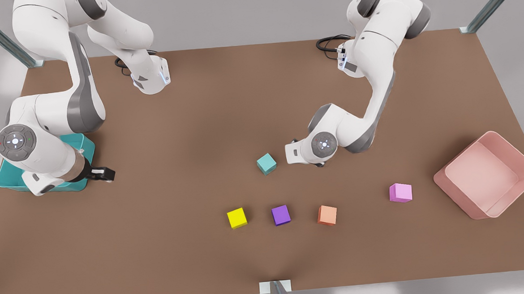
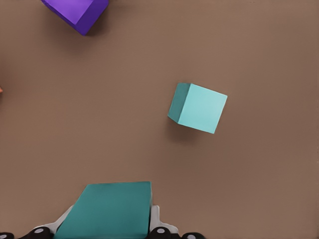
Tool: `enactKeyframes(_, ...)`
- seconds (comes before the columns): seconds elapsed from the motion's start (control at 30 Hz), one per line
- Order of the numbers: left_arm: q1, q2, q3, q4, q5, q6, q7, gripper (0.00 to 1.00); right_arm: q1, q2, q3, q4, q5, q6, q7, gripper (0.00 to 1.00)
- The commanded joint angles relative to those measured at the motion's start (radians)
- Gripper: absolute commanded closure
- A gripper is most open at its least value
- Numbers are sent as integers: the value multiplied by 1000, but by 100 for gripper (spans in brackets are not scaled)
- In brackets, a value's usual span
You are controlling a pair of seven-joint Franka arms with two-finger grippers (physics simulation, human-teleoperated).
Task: Stack the two blue cubes on top of each other
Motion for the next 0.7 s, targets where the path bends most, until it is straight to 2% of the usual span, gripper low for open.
enactKeyframes(0.0, -64, 91, 0, 123, -1, 51, -978, 30, 0, -1, 1, 0, -1, -2, -259, 0)
enactKeyframes(0.07, -132, 206, 8, 281, 27, 51, -1065, 30, 0, -1, 2, 0, -1, -2, -259, 0)
enactKeyframes(0.1, -147, 223, 8, 293, 34, 57, -1071, 30, 0, -1, 1, 0, -1, -2, -259, 0)
enactKeyframes(0.67, -180, 245, 0, 227, 33, 98, -1070, 30, 0, 11, 2, 0, -1, 0, -259, 0)
